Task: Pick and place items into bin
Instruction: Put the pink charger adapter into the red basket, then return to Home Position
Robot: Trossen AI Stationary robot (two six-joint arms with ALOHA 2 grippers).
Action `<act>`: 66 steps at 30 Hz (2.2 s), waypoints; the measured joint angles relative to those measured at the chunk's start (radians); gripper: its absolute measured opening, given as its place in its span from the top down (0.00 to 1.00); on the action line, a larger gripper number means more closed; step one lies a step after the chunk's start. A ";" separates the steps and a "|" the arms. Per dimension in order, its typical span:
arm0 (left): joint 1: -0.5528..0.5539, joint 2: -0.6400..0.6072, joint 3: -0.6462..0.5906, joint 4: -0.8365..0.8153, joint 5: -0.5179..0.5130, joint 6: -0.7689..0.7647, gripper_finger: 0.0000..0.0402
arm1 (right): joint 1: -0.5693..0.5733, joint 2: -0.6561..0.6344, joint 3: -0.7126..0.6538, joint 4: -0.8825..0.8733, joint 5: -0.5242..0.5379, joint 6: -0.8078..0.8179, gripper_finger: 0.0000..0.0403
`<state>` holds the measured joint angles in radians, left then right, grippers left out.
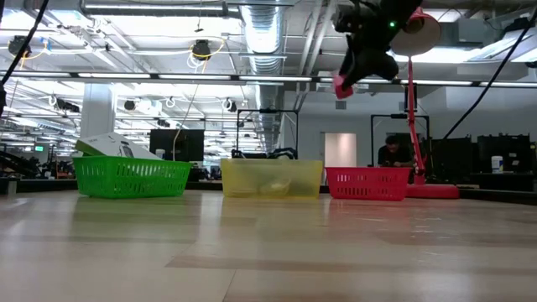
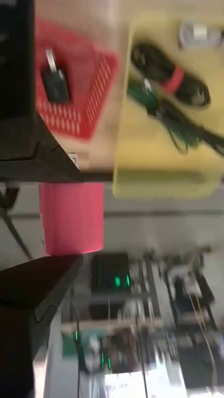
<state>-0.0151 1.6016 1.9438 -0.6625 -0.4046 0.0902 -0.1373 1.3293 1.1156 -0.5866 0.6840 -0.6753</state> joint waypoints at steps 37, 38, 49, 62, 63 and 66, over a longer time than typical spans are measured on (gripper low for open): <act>0.000 0.001 0.000 -0.008 0.003 -0.008 0.45 | -0.310 0.000 -0.149 -0.200 -0.530 0.199 0.58; 0.000 0.001 0.000 -0.008 0.003 -0.008 0.45 | -0.310 0.000 -0.156 -0.188 -0.530 0.199 0.57; 0.000 0.001 0.000 -0.020 0.003 -0.008 0.45 | -0.310 0.000 -0.189 -0.168 -0.530 0.213 0.54; 0.000 0.002 0.000 -0.024 0.002 -0.008 0.45 | -0.308 0.000 -0.189 -0.160 -0.528 0.232 0.46; 0.000 0.002 0.000 -0.036 0.002 -0.008 0.45 | -0.308 0.000 -0.189 -0.160 -0.528 0.237 0.46; 0.000 0.002 0.000 -0.097 0.002 -0.024 0.45 | -0.308 0.000 -0.189 -0.160 -0.528 0.278 0.47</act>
<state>-0.0148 1.6034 1.9438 -0.7598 -0.4023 0.0663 -0.4450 1.3296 0.9264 -0.7467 0.1558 -0.3972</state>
